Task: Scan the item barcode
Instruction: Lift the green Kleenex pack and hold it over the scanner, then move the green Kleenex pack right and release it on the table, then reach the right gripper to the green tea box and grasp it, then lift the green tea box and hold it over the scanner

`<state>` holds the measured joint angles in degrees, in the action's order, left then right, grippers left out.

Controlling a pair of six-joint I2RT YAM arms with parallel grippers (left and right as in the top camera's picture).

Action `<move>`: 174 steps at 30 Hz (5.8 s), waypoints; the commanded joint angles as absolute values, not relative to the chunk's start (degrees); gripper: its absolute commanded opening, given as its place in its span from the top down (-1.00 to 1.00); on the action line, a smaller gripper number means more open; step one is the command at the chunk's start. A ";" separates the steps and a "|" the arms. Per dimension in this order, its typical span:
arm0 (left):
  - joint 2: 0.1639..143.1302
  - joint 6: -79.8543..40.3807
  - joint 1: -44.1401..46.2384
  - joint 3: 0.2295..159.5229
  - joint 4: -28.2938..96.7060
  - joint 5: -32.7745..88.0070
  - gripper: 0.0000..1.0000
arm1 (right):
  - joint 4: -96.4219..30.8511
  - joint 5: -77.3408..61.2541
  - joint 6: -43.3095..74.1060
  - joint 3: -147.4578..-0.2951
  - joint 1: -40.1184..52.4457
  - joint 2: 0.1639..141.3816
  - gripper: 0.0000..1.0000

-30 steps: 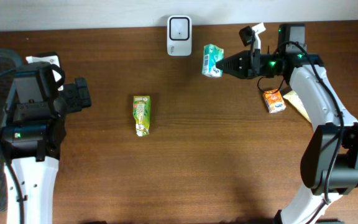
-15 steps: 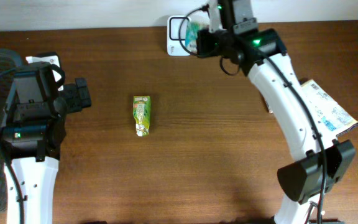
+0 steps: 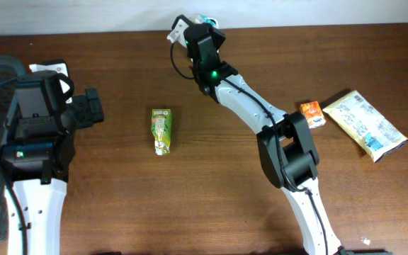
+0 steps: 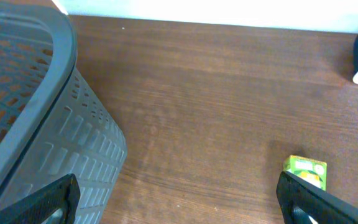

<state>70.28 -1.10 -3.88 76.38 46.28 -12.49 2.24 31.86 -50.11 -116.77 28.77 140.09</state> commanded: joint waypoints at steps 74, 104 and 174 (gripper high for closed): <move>69.89 -0.64 -4.03 77.01 46.19 -12.91 -0.98 | -74.46 -35.29 -0.99 -114.65 -10.11 118.61 -0.97; 69.89 -0.64 -4.03 77.01 46.19 -12.91 -0.98 | -59.44 -4.54 24.53 -114.65 43.57 136.38 0.24; 69.89 -0.64 -4.03 77.01 46.19 -12.91 -0.98 | -22.37 46.70 -41.76 -141.53 26.61 150.95 0.92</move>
<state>70.28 -1.13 -3.88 76.40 46.28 -12.49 -23.68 43.09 -42.46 -140.59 26.63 151.04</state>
